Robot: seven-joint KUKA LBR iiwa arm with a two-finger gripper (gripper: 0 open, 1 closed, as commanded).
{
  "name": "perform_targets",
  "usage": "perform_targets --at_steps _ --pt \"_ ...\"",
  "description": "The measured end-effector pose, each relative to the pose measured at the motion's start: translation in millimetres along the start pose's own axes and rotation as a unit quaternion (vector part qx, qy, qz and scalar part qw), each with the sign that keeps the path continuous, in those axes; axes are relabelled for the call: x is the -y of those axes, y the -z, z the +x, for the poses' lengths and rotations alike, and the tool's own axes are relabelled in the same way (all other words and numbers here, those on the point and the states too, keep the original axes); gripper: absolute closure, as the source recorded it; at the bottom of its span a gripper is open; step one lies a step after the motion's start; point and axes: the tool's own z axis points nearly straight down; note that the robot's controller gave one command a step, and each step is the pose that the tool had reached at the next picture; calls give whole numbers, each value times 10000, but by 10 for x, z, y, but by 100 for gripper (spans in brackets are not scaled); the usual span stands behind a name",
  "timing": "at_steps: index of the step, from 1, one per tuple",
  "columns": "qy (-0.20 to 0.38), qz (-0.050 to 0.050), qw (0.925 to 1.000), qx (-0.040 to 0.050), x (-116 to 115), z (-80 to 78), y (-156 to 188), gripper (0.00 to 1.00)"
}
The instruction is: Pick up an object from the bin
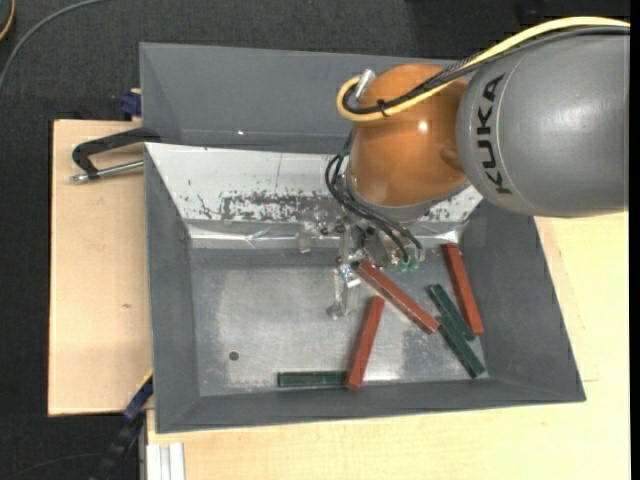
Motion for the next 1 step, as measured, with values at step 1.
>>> perform_targets --at_steps 1 --pt "1384 -1 9904 -52 287 664 -133 0"
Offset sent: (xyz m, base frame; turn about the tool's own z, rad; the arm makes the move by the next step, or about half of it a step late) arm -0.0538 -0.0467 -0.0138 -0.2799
